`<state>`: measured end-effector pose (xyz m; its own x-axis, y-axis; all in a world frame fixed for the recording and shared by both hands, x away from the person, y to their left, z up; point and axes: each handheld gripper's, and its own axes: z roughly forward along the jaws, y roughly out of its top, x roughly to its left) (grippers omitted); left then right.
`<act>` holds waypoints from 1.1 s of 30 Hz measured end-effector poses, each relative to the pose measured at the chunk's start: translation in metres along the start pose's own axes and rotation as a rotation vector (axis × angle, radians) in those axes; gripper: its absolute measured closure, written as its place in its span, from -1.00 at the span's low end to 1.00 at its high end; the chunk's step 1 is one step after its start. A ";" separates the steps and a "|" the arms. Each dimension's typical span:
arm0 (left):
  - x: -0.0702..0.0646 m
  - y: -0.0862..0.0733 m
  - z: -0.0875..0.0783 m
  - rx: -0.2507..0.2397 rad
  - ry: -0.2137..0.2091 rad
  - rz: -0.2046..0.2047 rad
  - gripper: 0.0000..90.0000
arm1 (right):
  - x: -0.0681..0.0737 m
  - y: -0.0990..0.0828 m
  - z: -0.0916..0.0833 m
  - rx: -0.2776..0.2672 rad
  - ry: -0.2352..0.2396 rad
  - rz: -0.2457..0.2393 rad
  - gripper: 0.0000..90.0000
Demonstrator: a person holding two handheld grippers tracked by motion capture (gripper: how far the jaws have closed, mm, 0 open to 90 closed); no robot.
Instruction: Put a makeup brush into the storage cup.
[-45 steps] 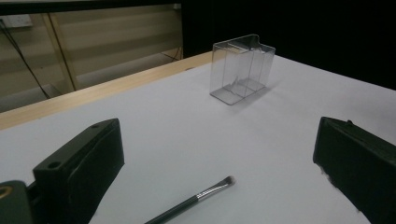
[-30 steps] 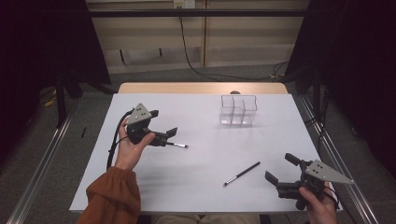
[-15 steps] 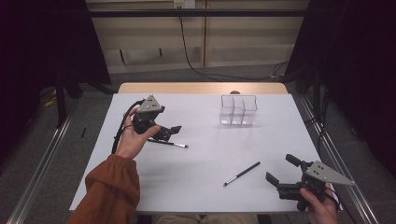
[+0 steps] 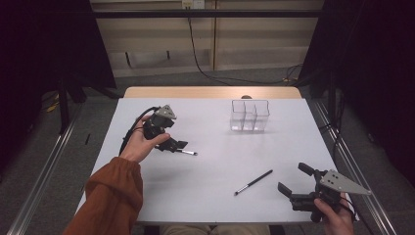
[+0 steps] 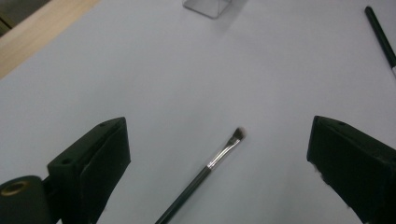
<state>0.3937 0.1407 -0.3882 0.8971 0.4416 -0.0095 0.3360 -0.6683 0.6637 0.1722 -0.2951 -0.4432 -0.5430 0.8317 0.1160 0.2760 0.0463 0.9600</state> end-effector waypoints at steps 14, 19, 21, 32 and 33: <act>0.008 -0.009 0.027 0.240 -0.066 0.045 -0.84 | 0.000 0.000 0.000 0.003 0.010 -0.004 -1.00; 0.010 -0.012 0.033 0.279 -0.073 0.070 -0.85 | 0.000 -0.001 0.000 0.006 0.011 -0.010 -1.00; 0.009 -0.012 0.035 0.283 -0.082 0.070 -0.85 | 0.000 -0.001 -0.001 0.006 0.011 -0.009 -1.00; 0.011 -0.012 0.042 0.395 -0.092 0.193 -0.44 | 0.001 -0.001 -0.001 0.007 0.013 -0.005 -1.00; 0.012 -0.012 0.042 0.396 -0.087 0.193 -0.41 | 0.001 -0.001 -0.001 0.008 0.014 -0.010 -1.00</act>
<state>0.4126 0.1286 -0.4277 0.9694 0.2451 0.0121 0.2283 -0.9187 0.3224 0.1708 -0.2952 -0.4439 -0.5563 0.8236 0.1102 0.2771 0.0589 0.9590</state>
